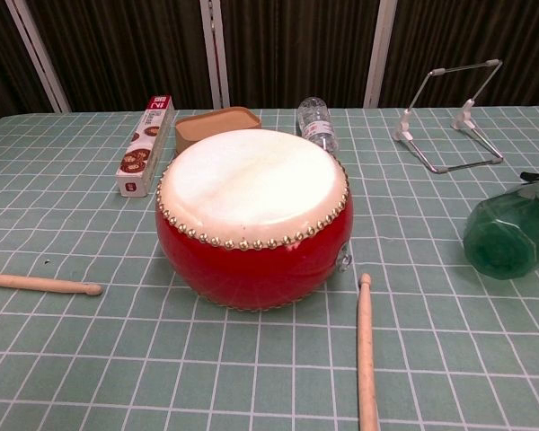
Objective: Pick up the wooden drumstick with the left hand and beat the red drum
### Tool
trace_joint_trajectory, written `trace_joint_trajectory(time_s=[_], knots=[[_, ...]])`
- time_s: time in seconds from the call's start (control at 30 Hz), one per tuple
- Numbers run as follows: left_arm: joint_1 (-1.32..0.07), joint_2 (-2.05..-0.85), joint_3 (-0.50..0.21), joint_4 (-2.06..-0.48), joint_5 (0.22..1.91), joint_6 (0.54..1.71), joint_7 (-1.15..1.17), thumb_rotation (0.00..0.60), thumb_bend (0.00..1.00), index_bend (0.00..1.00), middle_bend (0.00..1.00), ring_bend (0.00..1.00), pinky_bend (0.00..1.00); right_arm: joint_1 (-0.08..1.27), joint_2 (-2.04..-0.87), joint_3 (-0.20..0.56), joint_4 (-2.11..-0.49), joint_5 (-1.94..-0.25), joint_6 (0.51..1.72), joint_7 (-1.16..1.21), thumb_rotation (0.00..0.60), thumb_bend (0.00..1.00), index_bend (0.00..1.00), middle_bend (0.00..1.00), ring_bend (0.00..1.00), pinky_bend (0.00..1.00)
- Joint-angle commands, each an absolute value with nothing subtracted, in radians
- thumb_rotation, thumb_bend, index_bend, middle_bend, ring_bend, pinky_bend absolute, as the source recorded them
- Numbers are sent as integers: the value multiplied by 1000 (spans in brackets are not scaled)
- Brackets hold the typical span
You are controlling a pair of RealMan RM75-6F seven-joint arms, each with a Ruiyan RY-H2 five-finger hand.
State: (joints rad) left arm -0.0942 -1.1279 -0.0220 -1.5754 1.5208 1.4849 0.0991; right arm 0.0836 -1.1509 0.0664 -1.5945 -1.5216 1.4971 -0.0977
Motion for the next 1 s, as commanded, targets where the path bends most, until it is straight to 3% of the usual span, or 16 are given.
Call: trace_joint_trajectory(time_s=[0.03, 0.8, 0.87, 0.93, 1.0], knots=[[-94, -1127, -21, -1576, 1521, 1484, 98, 600, 0, 0, 0, 0, 10, 82, -1150, 65, -1596, -1523, 1499, -99, 600, 313, 0, 0, 0, 15], [-117, -1112, -17, -1610, 1483, 1411, 143, 600, 0, 0, 0, 0, 19, 79, -1141, 63, -1602, -1514, 1493, -72, 600, 313, 0, 0, 0, 15], [-134, -1120, -31, -1607, 1466, 1394, 176, 600, 0, 0, 22, 39, 116, 80, -1140, 63, -1606, -1518, 1491, -71, 600, 313, 0, 0, 0, 15], [-148, -1132, -43, -1606, 1452, 1378, 195, 600, 7, 13, 139, 182, 315, 83, -1143, 62, -1603, -1523, 1489, -73, 600, 312, 0, 0, 0, 15], [-161, -1138, -49, -1607, 1440, 1359, 209, 600, 36, 77, 355, 398, 520, 85, -1146, 62, -1600, -1527, 1490, -74, 600, 313, 0, 0, 0, 15]])
